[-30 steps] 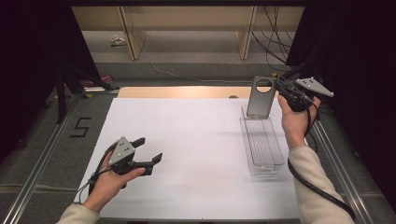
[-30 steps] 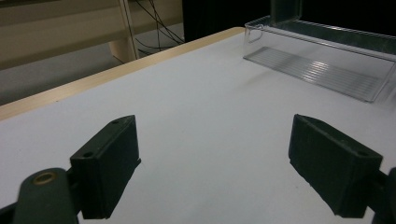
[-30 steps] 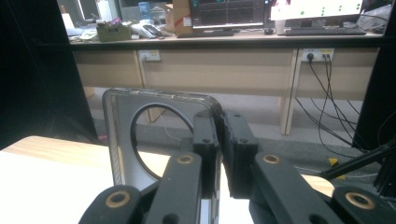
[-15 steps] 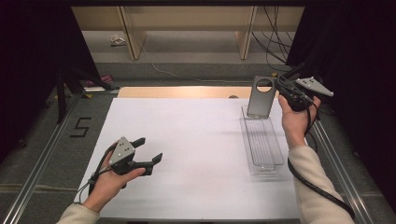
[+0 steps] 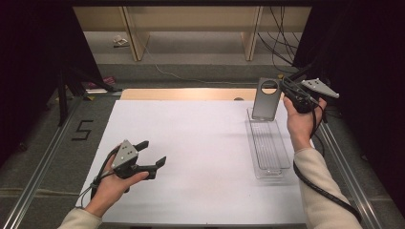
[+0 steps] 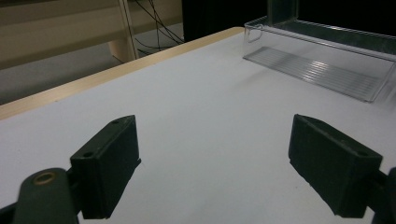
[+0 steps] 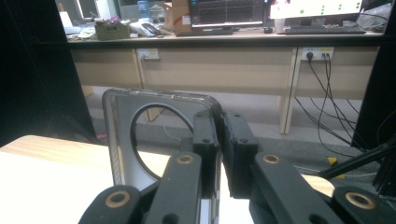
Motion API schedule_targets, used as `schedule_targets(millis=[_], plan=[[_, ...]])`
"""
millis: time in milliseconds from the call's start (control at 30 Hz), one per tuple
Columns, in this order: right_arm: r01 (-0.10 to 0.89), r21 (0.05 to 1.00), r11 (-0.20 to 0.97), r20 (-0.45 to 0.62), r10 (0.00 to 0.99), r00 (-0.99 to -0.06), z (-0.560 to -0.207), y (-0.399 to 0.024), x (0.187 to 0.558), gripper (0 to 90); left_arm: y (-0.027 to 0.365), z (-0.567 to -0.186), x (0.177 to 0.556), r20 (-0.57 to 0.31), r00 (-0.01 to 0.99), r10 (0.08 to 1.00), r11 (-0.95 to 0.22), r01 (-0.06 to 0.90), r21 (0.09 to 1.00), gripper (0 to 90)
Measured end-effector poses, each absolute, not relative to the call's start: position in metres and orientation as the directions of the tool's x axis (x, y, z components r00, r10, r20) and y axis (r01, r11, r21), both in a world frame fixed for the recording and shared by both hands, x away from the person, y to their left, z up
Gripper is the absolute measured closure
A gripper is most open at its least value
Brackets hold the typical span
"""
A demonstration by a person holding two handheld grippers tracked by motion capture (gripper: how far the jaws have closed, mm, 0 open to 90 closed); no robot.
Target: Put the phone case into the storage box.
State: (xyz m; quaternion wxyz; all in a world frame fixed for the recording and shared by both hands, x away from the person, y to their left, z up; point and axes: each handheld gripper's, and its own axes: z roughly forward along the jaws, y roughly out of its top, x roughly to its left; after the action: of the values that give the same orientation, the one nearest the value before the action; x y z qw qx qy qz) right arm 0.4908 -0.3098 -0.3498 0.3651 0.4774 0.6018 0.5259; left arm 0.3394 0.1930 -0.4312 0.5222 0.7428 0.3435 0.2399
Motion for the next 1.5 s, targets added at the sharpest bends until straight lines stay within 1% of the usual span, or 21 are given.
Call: schedule_targets(millis=[1500], plan=[[0.204, 0.979, -0.002, 0.058, 0.962, -0.267, -0.359, -0.311, 0.504, 84.5, 0.193, -0.432, 0.34, -0.004, 0.647, 0.762, -0.218, 0.263, 0.94, 15.7]])
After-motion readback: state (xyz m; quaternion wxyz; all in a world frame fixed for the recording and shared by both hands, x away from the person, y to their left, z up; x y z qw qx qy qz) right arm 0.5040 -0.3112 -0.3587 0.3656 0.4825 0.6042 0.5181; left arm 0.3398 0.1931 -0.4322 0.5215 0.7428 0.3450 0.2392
